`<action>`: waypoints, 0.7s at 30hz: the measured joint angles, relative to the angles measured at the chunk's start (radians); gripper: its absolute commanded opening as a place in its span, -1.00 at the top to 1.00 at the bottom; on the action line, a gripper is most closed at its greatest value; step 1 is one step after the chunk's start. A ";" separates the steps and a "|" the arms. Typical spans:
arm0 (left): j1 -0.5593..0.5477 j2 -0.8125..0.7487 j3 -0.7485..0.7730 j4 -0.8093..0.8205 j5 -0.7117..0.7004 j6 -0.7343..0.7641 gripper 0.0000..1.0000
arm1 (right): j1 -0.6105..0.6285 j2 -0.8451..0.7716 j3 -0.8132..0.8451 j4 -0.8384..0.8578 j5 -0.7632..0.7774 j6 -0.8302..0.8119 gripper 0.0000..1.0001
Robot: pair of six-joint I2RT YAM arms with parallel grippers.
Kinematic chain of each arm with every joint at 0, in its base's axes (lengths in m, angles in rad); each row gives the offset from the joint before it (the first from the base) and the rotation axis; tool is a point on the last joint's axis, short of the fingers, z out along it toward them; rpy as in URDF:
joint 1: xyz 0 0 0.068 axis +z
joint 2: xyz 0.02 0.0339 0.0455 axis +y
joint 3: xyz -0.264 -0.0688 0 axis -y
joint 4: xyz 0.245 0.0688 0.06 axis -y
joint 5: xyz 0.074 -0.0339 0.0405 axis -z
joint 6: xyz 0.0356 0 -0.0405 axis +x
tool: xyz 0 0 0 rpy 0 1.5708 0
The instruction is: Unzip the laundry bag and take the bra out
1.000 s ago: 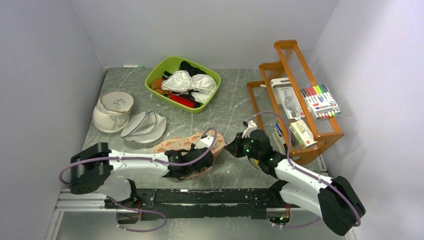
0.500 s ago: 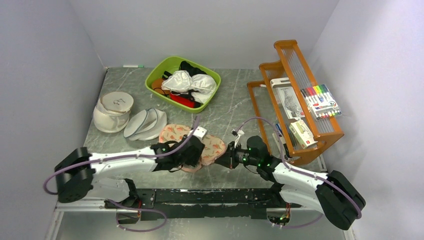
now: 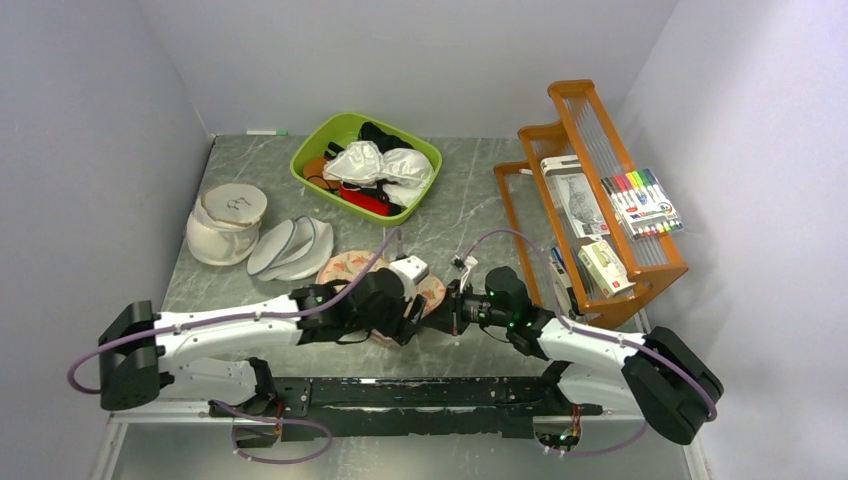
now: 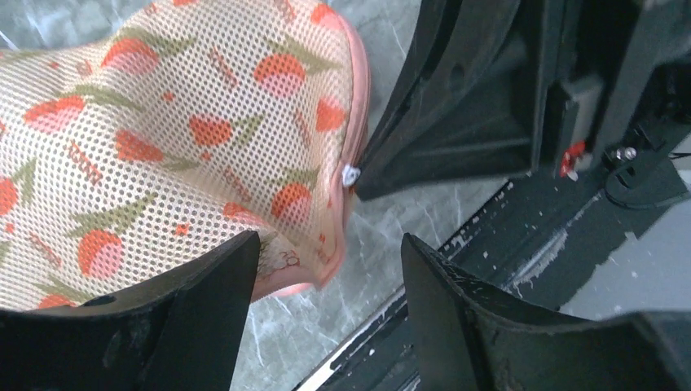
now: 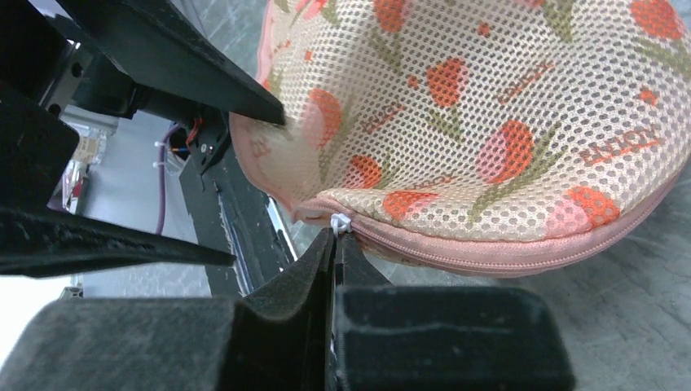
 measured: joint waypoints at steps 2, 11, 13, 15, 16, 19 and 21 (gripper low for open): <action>-0.015 0.063 0.064 -0.023 -0.034 0.010 -0.53 | 0.001 -0.013 0.002 -0.003 0.003 -0.001 1.00; -0.084 0.137 0.114 -0.043 -0.105 0.028 -0.58 | 0.003 -0.122 -0.025 -0.039 0.042 0.003 1.00; -0.091 0.132 0.109 -0.058 -0.128 0.013 -0.62 | 0.004 -0.129 -0.025 -0.050 0.053 0.002 1.00; -0.092 0.111 0.095 -0.089 -0.161 -0.009 -0.66 | 0.004 -0.132 -0.025 -0.055 0.062 -0.002 1.00; -0.092 0.098 0.088 -0.109 -0.179 -0.023 -0.66 | 0.004 -0.131 -0.025 -0.058 0.068 -0.003 1.00; -0.093 0.054 0.079 -0.185 -0.233 -0.080 -0.68 | 0.005 -0.116 -0.025 -0.064 0.075 -0.015 1.00; -0.093 0.020 0.072 -0.227 -0.261 -0.121 -0.71 | 0.005 -0.101 -0.025 -0.071 0.076 -0.024 1.00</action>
